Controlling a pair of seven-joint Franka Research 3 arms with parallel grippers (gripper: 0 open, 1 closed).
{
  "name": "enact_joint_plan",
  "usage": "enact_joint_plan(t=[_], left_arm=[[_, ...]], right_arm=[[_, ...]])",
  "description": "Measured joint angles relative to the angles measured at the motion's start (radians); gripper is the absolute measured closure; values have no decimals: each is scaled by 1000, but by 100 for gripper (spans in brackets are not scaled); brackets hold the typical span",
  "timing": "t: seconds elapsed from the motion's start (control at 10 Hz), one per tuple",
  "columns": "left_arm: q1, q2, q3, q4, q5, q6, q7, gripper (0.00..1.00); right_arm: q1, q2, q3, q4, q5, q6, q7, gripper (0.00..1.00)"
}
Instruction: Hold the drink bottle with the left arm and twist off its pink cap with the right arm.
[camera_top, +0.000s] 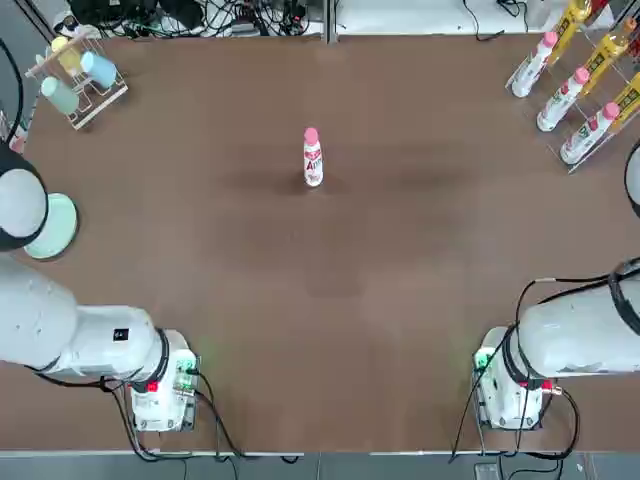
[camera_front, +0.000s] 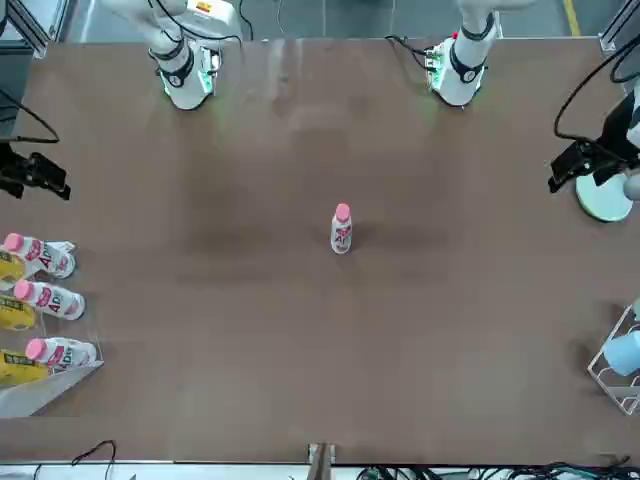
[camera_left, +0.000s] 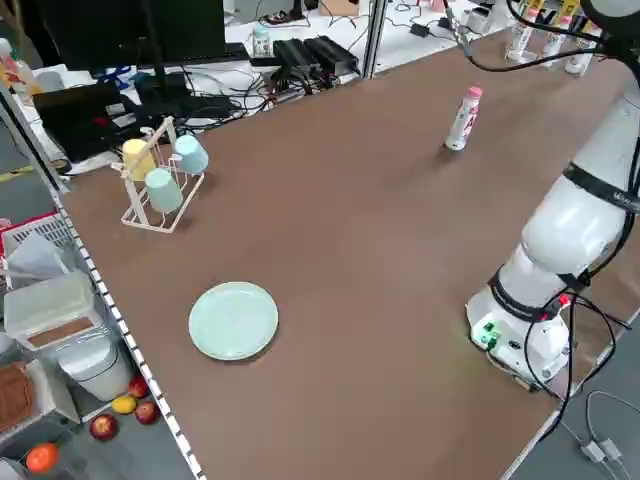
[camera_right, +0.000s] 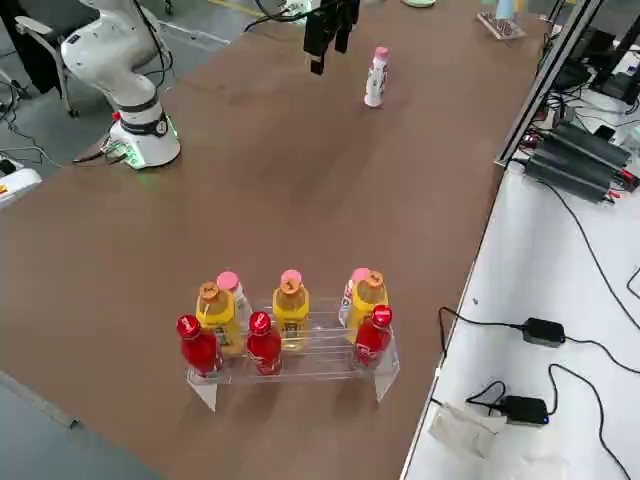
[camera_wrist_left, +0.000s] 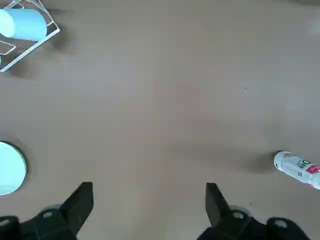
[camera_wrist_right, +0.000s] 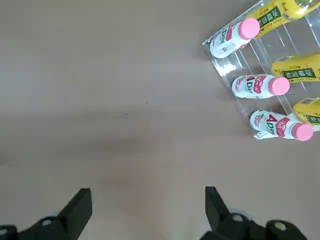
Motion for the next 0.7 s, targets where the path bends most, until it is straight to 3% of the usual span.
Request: enact_joint_plan(t=[0.7], left_arm=[[-3,0,-6,0,-4,0,24,1]], right_arm=[[11,1,8,0,0,-1,0,0]])
